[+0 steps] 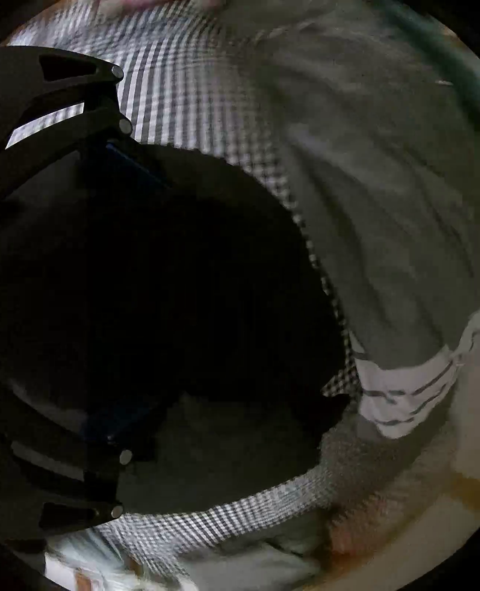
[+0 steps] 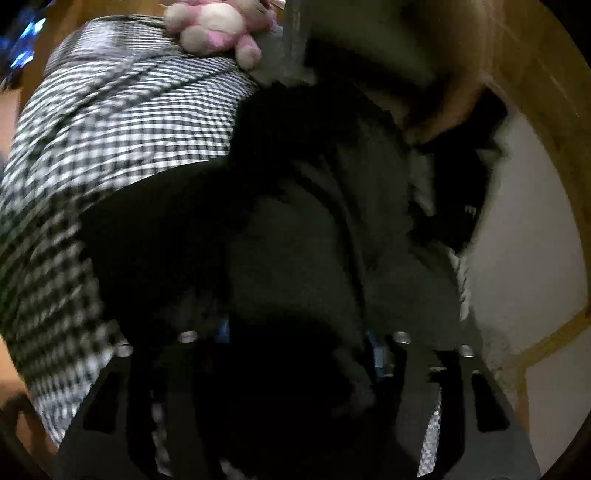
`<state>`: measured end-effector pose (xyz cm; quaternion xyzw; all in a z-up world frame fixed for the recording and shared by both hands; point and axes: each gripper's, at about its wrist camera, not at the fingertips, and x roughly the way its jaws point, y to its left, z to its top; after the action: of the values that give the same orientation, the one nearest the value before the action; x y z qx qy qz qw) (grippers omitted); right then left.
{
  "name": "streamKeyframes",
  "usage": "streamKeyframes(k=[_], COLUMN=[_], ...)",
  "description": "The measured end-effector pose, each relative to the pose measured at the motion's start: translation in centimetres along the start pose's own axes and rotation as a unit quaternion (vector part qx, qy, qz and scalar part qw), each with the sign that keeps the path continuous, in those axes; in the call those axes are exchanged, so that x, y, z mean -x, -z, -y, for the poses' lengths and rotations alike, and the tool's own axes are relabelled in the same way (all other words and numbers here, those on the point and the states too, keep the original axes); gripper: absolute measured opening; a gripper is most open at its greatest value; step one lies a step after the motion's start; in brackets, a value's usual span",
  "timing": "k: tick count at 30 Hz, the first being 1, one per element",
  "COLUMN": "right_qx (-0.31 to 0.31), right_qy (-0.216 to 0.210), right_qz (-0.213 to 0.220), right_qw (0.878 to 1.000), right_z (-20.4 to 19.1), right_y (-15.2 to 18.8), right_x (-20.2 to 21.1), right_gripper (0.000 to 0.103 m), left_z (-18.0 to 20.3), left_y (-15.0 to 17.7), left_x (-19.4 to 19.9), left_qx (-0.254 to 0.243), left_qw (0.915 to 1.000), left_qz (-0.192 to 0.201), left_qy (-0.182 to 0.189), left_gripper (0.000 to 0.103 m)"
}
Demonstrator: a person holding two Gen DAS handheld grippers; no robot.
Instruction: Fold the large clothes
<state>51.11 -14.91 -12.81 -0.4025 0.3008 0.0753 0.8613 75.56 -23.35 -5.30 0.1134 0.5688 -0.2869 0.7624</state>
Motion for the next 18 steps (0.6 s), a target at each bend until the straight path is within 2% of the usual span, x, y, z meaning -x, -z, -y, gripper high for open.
streamKeyframes(k=[1,2,3,4,6,7,8,9,10,11,12,13,14,15,16,18], right_qx=[-0.002,-0.022,-0.047,-0.095,-0.192,-0.255,-0.313,-0.339,-0.364,-0.367,-0.363,-0.352,-0.320,-0.305,-0.301,-0.293], right_qy=[-0.020,-0.051,-0.073,-0.105,-0.146,-0.154,-0.148,-0.144,-0.155,-0.173,-0.199,-0.202,-0.181,-0.167,-0.160,-0.152], right_qz=[0.009,0.019,0.030,0.044,0.063,0.075,0.070,0.055,0.012,-0.016,-0.066,-0.101,-0.124,-0.138,-0.148,-0.158], right_qw=[1.000,0.998,0.996,0.989,0.969,0.952,0.935,0.928,0.918,0.914,0.908,0.908,0.922,0.927,0.928,0.931], right_z=[0.4,1.1,2.0,3.8,7.7,10.3,12.7,13.9,15.1,15.3,14.7,13.7,12.2,11.6,11.2,10.8], right_y=[0.9,1.6,2.1,2.8,3.9,4.5,5.1,5.3,5.5,5.4,5.2,5.0,4.4,4.1,3.8,3.3], right_x=[1.6,3.0,4.0,5.3,6.4,6.6,6.0,5.2,2.8,0.9,-2.5,-4.6,-6.0,-6.4,-6.8,-7.2], right_gripper=[0.071,0.085,0.091,0.093,0.093,0.093,0.093,0.093,0.093,0.093,0.093,0.094,0.100,0.100,0.100,0.100], left_z=[-0.4,-0.9,-1.1,-1.8,-2.0,-1.8,-1.9,-2.1,-2.5,-2.5,-2.1,-1.9,-2.0,-1.8,-1.2,-0.1], left_y=[0.4,1.3,2.2,2.6,4.2,5.2,5.6,6.4,7.1,7.6,7.4,7.6,8.3,8.9,9.6,11.1], left_x=[-0.1,-0.1,-0.2,-0.3,0.0,0.1,0.2,0.6,0.9,1.1,1.3,2.0,3.1,4.7,6.7,10.7], left_qx=[0.003,0.004,0.009,0.014,0.018,0.019,0.019,0.018,0.017,0.016,0.015,0.014,0.015,0.017,0.021,0.026], left_qw=[0.9999,0.9992,0.9982,0.9971,0.9946,0.9930,0.9918,0.9908,0.9901,0.9891,0.9885,0.9880,0.9870,0.9840,0.9768,0.9580], left_qz=[0.008,0.028,0.042,0.056,0.085,0.100,0.111,0.121,0.127,0.137,0.142,0.150,0.158,0.177,0.207,0.263], left_qy=[0.011,0.027,0.041,0.050,0.057,0.060,0.061,0.059,0.057,0.053,0.048,0.033,0.021,-0.007,-0.050,-0.110], left_gripper=[0.099,0.099,0.099,0.099,0.099,0.099,0.099,0.099,0.099,0.099,0.099,0.099,0.099,0.099,0.099,0.099])
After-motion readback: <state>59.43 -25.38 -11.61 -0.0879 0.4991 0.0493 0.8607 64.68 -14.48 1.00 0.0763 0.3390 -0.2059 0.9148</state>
